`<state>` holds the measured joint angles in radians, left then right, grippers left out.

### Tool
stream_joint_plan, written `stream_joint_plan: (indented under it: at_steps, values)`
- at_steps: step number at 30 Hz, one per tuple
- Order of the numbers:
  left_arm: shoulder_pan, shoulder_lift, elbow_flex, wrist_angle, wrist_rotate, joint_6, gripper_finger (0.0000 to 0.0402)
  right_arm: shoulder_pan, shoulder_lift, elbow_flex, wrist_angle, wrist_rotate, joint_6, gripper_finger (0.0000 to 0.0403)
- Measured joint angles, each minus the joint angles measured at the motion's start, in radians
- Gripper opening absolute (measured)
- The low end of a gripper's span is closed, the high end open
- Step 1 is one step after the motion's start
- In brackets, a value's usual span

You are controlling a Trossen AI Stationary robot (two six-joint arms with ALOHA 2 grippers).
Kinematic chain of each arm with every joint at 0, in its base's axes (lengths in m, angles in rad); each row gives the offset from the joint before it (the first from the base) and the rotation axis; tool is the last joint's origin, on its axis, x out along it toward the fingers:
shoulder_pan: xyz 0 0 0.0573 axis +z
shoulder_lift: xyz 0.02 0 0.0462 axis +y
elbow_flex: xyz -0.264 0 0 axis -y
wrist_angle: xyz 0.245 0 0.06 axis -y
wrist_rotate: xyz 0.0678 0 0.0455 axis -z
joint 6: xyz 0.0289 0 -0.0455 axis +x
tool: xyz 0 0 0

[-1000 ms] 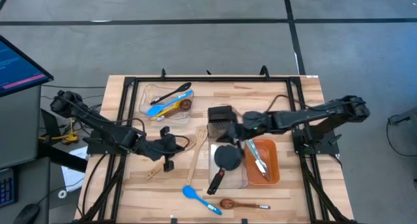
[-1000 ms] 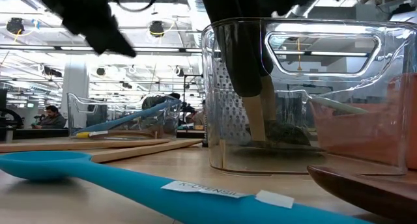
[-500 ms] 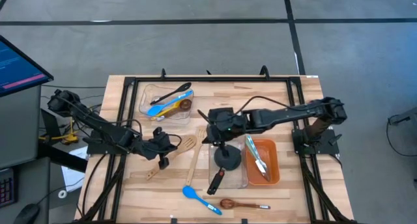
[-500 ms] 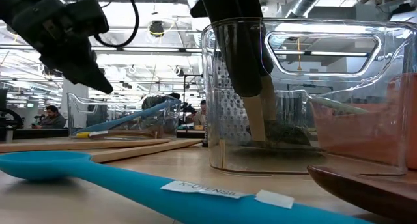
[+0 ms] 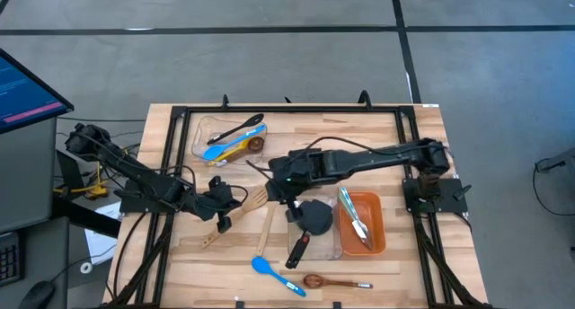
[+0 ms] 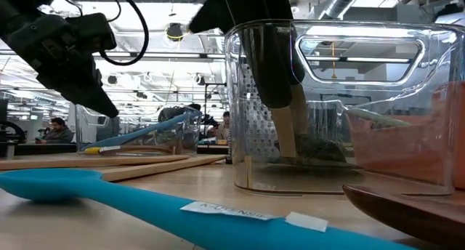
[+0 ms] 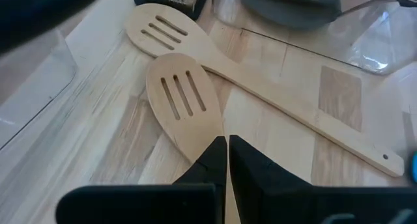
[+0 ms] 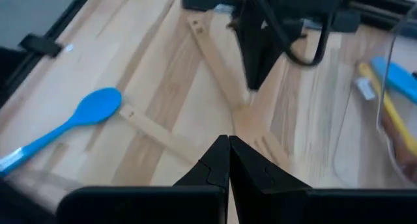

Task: Pick & Place Kitchen Items
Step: Put the brown ladle into the top transparent bin

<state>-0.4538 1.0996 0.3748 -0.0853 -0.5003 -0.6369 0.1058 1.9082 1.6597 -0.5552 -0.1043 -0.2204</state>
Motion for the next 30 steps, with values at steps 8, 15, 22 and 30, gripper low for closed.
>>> stream_joint_plan:
  at_steps: [8,15,22,30]
  values:
    - [0.0,0.0,0.0,0.005,0.0,0.0,0.0002,-0.016,0.113,0.079,0.017,-0.002,-0.052,0.0]
    - [0.0,0.0,0.0,0.004,0.0,0.0,0.0002,-0.026,0.179,0.081,0.042,-0.003,-0.072,0.0]
    - [0.0,0.0,0.0,0.005,0.0,0.0,0.0002,-0.023,0.212,0.077,0.075,-0.006,-0.099,0.0]
    - [0.0,0.0,0.0,0.007,0.0,-0.008,0.0002,-0.034,0.264,0.078,0.112,-0.003,-0.112,0.0]
